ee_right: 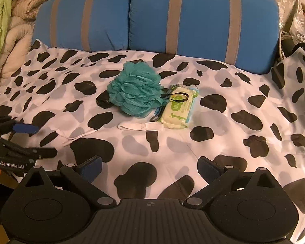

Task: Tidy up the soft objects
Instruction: 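Move both tools back toward the bath puff and cable on the bed, then grasp the white cable with the left tool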

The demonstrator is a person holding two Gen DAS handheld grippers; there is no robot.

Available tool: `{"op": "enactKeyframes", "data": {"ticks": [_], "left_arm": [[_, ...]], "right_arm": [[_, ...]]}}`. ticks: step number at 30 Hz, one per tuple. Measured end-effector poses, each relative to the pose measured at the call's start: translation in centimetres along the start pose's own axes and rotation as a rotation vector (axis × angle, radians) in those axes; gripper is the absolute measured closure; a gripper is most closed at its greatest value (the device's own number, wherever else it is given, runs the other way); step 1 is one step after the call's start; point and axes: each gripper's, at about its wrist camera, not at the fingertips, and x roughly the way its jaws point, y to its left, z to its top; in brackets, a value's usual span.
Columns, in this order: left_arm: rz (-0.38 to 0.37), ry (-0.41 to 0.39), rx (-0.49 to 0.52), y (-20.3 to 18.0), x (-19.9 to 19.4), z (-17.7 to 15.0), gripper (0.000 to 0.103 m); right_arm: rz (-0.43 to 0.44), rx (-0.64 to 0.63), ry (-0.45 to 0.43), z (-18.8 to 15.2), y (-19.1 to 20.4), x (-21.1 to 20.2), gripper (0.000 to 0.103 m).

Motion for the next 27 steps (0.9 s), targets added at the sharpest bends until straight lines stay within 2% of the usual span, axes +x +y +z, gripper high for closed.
{"op": "enactKeyframes", "data": {"ticks": [6, 10, 12, 15, 22, 27], "left_arm": [[-0.07, 0.077, 0.027, 0.1, 2.8, 1.3, 0.047], [-0.088, 0.095, 0.039, 0.4, 4.3, 2.2, 0.05], [-0.085, 0.128, 0.028, 0.7, 5.4, 2.6, 0.067], [-0.083, 0.184, -0.006, 1.4, 6.8, 2.7, 0.07], [-0.073, 0.183, 0.017, 1.5, 7.6, 3.0, 0.073], [-0.036, 0.194, 0.062, 0.9, 7.4, 3.0, 0.096]], "right_arm": [[-0.006, -0.017, 0.009, 0.2, -0.6, 0.7, 0.003], [-0.007, -0.01, 0.022, 0.4, -1.1, 1.2, 0.003], [-0.004, -0.012, 0.023, 0.5, -1.3, 1.3, 0.003], [-0.01, -0.014, 0.031, 0.5, -1.7, 1.7, 0.003], [-0.01, -0.001, 0.037, 0.9, -2.3, 2.1, 0.003], [-0.018, -0.006, 0.041, 1.1, -2.5, 2.5, 0.003]]}}
